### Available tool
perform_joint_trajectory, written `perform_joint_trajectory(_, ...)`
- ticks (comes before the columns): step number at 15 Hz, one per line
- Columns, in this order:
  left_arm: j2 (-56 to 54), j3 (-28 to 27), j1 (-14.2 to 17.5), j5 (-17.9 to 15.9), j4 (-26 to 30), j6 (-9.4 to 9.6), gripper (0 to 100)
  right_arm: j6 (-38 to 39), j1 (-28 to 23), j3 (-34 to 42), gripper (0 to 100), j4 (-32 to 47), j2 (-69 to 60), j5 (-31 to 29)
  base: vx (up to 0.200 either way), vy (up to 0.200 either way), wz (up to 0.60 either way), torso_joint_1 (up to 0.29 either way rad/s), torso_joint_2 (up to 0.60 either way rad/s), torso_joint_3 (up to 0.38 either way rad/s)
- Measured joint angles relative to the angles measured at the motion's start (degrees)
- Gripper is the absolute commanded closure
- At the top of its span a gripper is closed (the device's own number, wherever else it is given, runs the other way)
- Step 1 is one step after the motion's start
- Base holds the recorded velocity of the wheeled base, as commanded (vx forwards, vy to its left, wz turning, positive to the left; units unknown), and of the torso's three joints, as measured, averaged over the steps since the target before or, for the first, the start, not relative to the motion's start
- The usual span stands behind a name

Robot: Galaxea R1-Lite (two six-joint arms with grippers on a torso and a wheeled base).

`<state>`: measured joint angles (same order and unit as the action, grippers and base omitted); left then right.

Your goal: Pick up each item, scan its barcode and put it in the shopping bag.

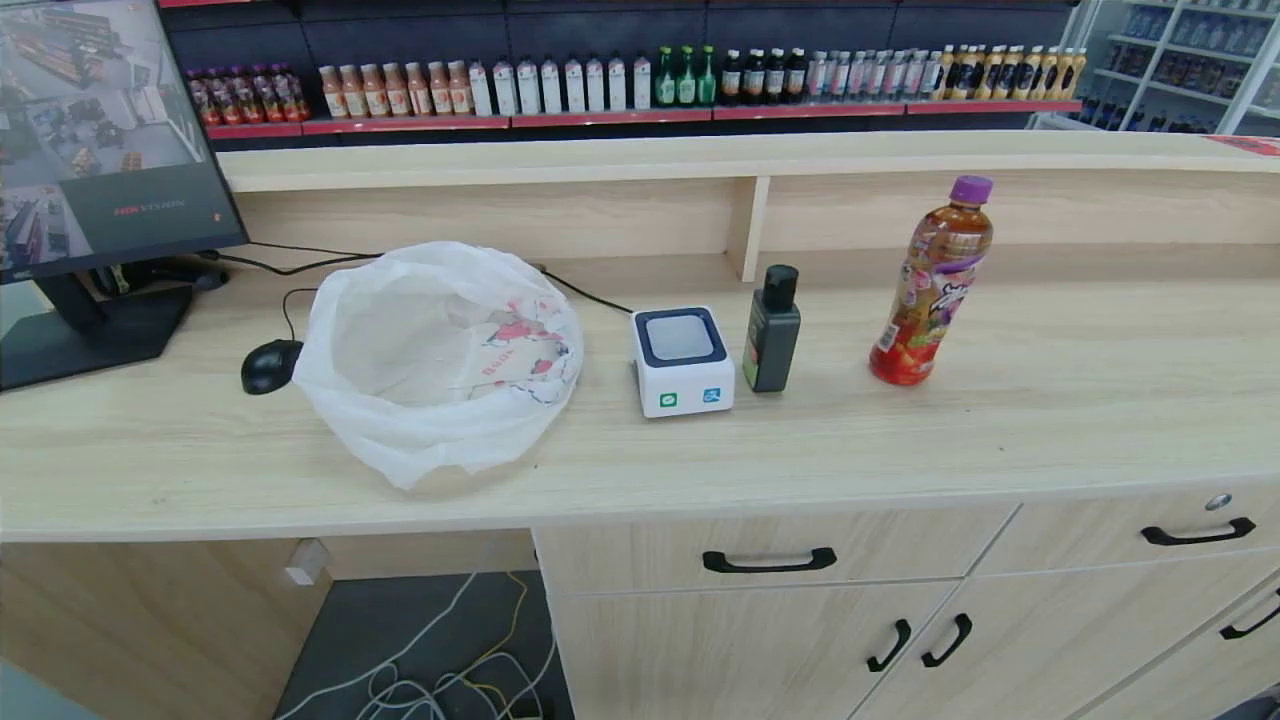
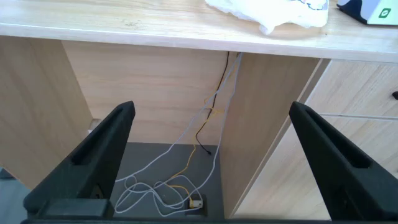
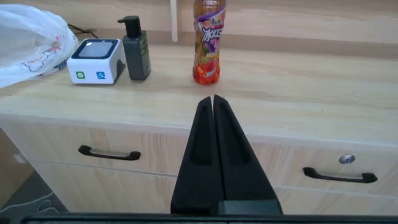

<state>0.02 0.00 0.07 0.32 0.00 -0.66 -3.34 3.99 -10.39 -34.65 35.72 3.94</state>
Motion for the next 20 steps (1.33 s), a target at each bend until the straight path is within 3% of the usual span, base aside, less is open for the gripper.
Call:
perform_joint_trajectory(4, 0.0, 0.0, 0.0, 0.0, 0.0, 0.0, 0, 0.3, 1.74, 0.55, 100, -21.3, 16.63, 0.0, 0.0, 0.0, 0.0, 0.0, 0.0, 0.0)
perform_joint_trajectory(8, 0.0, 0.0, 0.0, 0.0, 0.0, 0.0, 0, 0.0, 5.27, -5.1, 100, -32.5, 30.95, -0.02, 0.0, 0.0, 0.0, 0.0, 0.0, 0.0)
perform_joint_trajectory(12, 0.0, 0.0, 0.0, 0.0, 0.0, -0.02, 0, -2.24, 8.78, -9.59, 100, -50.2, 44.79, -0.49, 0.0, 0.0, 0.0, 0.0, 0.0, 0.0)
perform_joint_trajectory(20, 0.0, 0.0, 0.0, 0.0, 0.0, 0.0, 0, -2.21, 12.15, -14.71, 100, -53.05, 57.42, -3.04, 0.0, 0.0, 0.0, 0.0, 0.0, 0.0)
